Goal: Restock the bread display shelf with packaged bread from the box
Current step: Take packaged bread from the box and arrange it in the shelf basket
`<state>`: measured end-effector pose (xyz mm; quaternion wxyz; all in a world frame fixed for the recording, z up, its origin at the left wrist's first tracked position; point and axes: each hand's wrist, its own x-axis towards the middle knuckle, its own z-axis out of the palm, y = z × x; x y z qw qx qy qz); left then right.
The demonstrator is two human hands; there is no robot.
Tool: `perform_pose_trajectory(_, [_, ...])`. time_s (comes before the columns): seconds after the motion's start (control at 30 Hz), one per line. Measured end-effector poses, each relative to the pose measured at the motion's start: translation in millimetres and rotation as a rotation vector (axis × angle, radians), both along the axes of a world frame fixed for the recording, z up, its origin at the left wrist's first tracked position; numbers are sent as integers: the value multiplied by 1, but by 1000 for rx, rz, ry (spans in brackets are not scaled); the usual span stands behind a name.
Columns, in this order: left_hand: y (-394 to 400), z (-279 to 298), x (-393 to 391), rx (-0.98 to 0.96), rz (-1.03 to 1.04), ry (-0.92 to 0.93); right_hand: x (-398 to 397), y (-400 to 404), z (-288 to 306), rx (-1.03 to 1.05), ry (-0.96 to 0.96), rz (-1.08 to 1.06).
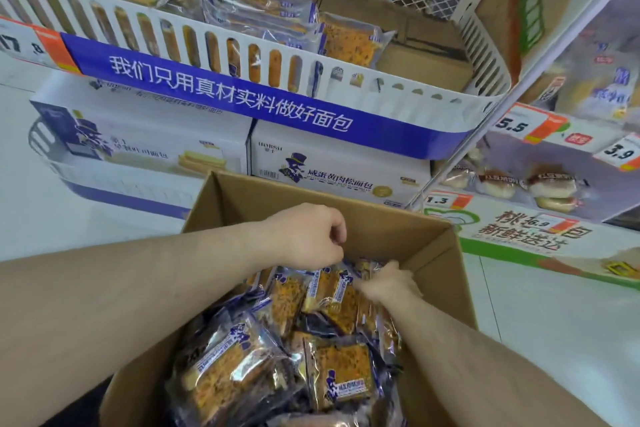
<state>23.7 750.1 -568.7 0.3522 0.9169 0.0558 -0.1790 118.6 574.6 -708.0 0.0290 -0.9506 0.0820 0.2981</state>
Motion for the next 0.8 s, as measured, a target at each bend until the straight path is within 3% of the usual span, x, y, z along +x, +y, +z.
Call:
perform_pose_trajectory(0.13, [1,-7,-2,-7,-29,63,7,1,-25,-77,-47,-54])
perform_pose_trajectory(0.33, [4,-18,-5,31,-83,114,14,-13,-20,-144,-124,192])
perform_pose_trajectory(0.47, [1,-20,-6,16,-80,173,15,-13,15,-11,-122,353])
perform_pose_trajectory(0.63, [-12,-19,-10,-103,7,216,-4,9,98,336,-171,328])
perform_pose_trajectory(0.8, [-31,-9,-21,-556,222,218,-40,26,158,642,-263,280])
